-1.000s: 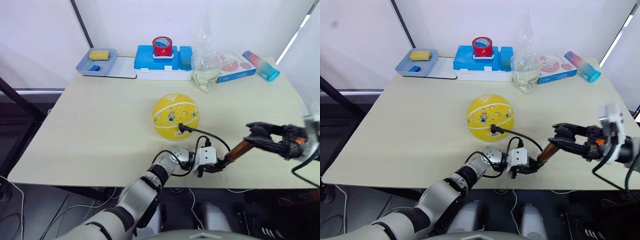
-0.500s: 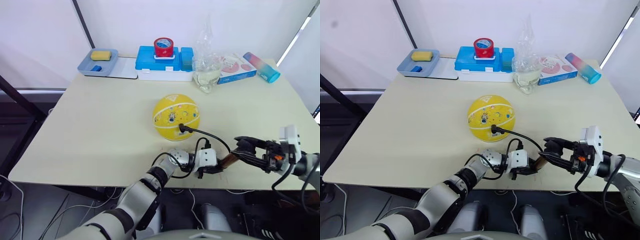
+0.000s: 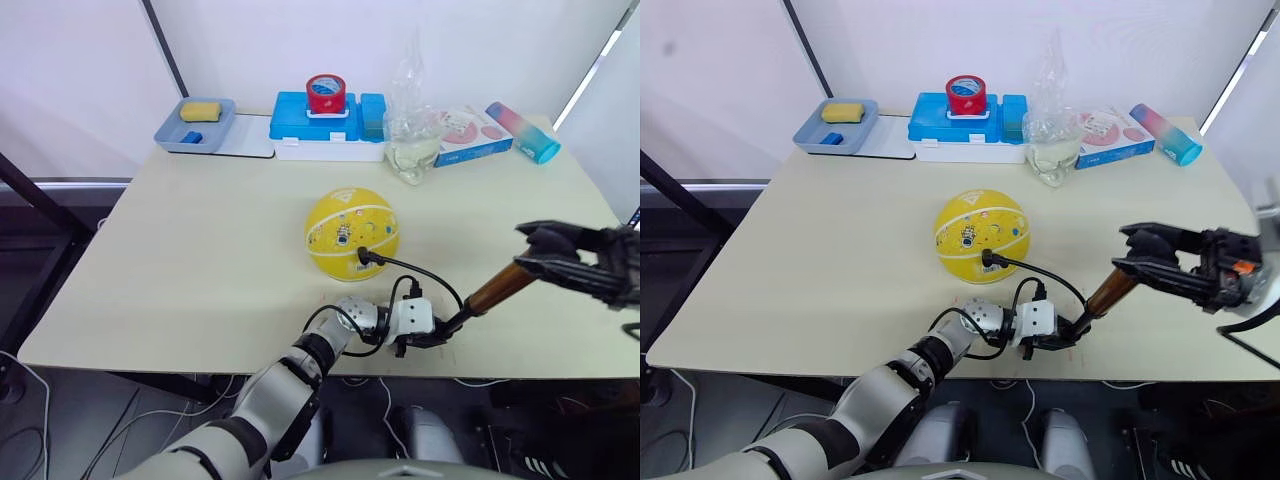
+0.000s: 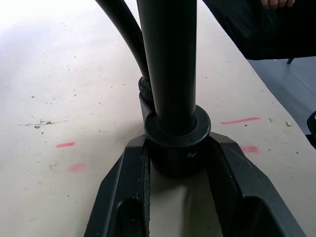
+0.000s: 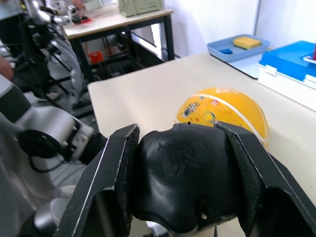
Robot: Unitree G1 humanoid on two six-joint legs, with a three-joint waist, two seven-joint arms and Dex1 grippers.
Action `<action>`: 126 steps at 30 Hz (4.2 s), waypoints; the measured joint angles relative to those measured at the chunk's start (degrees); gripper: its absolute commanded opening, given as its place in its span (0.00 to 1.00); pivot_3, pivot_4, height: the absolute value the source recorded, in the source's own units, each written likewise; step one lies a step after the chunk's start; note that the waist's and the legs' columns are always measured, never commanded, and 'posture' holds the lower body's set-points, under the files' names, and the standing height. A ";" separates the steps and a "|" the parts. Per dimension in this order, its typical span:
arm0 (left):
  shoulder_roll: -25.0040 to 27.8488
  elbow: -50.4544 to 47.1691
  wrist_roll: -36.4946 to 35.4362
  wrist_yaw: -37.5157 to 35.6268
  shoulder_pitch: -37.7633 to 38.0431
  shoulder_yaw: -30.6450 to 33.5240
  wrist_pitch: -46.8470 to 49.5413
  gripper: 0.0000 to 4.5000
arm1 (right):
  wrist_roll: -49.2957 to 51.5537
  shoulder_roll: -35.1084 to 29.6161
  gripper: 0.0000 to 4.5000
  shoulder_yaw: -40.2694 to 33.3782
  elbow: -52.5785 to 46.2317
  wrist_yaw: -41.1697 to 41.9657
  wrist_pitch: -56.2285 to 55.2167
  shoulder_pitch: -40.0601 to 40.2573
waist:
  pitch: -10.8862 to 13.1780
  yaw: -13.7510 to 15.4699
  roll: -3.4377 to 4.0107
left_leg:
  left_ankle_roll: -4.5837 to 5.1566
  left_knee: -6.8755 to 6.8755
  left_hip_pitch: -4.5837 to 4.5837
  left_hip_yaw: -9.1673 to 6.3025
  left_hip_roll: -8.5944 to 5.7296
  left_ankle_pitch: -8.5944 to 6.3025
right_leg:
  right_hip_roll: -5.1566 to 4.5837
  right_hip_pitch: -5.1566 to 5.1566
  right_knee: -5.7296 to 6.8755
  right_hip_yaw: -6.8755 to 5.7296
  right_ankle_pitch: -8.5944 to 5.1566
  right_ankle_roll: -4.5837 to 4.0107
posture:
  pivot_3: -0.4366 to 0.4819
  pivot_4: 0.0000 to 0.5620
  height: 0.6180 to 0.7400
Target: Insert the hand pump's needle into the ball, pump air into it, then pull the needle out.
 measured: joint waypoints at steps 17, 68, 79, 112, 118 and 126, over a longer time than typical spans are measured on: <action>0.16 0.09 0.03 0.00 -0.32 -0.01 0.21 0.25 | -23.16 9.21 0.43 16.55 1.81 3.53 -14.22 5.86 | -0.16 -0.05 -0.17 | 0.00 0.00 0.06 -0.01 0.01 0.00 | 0.05 0.00 0.00 0.00 -0.03 0.05 | 0.48 0.27 1.00; -0.03 0.39 0.02 -0.13 -0.84 0.06 0.63 0.25 | -29.27 13.59 0.43 23.44 4.34 2.75 -17.71 4.17 | -0.12 -0.05 -0.15 | 0.00 0.00 0.04 -0.02 0.01 0.00 | 0.04 0.00 -0.03 -0.02 -0.02 0.05 | 0.48 0.27 1.00; -0.02 0.42 0.00 -0.53 -1.33 0.23 0.90 0.25 | -15.39 8.06 0.43 12.86 3.95 2.67 -6.36 -0.20 | 0.07 -0.03 0.07 | 0.00 -0.01 0.01 -0.02 0.00 -0.01 | -0.01 -0.02 -0.03 -0.01 -0.01 0.04 | 0.48 0.27 1.00; -0.42 0.89 -0.15 0.06 -1.08 0.55 1.79 0.25 | -29.67 11.95 0.43 21.94 6.32 3.37 -20.18 6.39 | -0.17 -0.08 -0.27 | -0.01 0.01 0.07 -0.02 0.02 -0.01 | -0.02 0.05 -0.10 -0.05 -0.02 0.10 | 0.48 0.27 1.00; -0.64 0.86 -0.15 0.04 -1.15 0.55 1.74 0.25 | -27.21 11.38 0.43 20.61 6.78 3.84 -17.29 5.56 | -0.10 0.05 -0.17 | -0.01 0.01 0.03 -0.02 0.01 -0.02 | -0.05 0.02 -0.10 -0.06 -0.02 0.09 | 0.48 0.27 1.00; -0.84 0.84 -0.16 0.11 -1.27 0.56 1.69 0.25 | -13.33 4.58 0.43 8.41 6.02 4.74 -5.42 1.65 | 0.08 0.20 0.03 | -0.01 0.01 -0.02 -0.04 -0.02 -0.02 | -0.09 0.00 -0.11 -0.09 -0.02 0.10 | 0.48 0.27 1.00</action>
